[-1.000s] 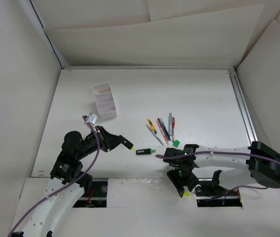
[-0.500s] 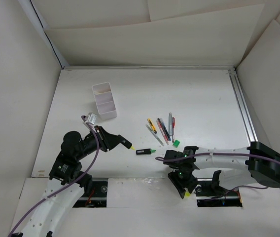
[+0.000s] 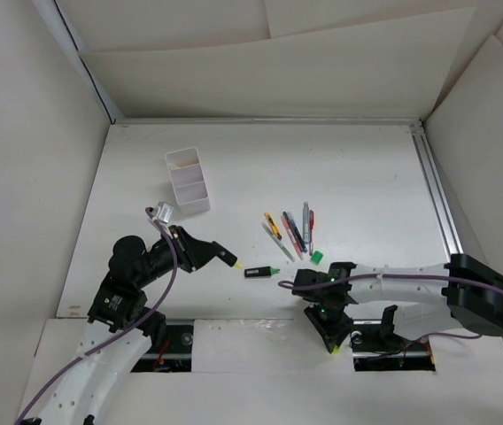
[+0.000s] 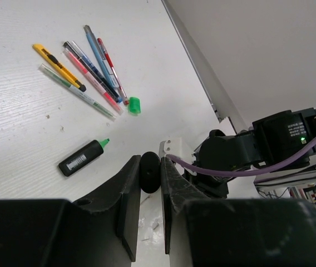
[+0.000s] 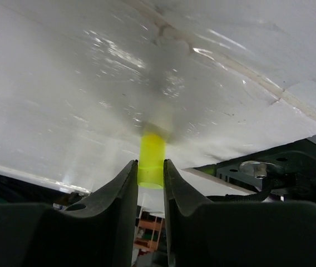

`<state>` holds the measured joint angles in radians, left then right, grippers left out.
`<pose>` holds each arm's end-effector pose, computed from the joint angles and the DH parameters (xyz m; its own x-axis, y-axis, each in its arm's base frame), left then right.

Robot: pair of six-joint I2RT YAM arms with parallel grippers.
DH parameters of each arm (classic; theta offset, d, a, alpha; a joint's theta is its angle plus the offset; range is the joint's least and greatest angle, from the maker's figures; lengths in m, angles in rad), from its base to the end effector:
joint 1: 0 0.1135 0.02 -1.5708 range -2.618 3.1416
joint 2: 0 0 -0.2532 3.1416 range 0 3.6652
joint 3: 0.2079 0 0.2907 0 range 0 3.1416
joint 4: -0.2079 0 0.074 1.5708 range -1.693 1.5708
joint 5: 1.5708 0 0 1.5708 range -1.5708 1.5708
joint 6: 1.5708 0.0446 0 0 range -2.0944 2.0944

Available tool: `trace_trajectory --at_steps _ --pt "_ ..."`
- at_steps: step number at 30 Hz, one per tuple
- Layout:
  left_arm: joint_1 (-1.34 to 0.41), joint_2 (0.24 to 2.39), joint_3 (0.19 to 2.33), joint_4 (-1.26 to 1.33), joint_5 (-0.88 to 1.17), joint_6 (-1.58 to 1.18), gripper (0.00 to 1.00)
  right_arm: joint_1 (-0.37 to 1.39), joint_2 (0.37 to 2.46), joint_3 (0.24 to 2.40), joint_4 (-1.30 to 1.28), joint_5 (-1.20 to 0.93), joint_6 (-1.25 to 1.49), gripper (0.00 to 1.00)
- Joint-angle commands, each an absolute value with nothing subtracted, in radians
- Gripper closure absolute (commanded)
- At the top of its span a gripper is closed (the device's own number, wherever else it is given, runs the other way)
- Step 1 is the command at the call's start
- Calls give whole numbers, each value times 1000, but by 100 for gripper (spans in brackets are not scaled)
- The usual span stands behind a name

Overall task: Sort the stationery into containers
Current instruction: Move the pen cap to the center of the board.

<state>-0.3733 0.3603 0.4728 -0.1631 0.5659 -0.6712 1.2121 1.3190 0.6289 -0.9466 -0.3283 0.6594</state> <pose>0.1500 -0.0844 0.2887 -0.5384 -0.3529 -0.7652 0.6022 0.4740 -0.6424 0.0591 0.1987 0.1079 -0.8153 -0.5227 0.2492 -0.4800 0.8508 0.2139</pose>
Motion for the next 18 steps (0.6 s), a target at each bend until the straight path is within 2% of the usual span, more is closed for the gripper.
trace_trajectory --at_steps 1,6,10,14,18 --pt "-374 350 489 -107 565 -678 100 1220 1315 712 -923 -290 666 90" --pt "-374 373 489 -72 565 -687 100 1220 1385 914 -804 -115 600 90" --pt "-374 414 489 -60 565 -687 100 1210 1564 1056 -663 -19 508 90" --pt "-374 423 521 -106 528 -678 100 1210 1718 1155 -609 50 419 90" --pt "-374 387 583 -196 439 -658 100 1160 1694 1134 -583 61 388 91"
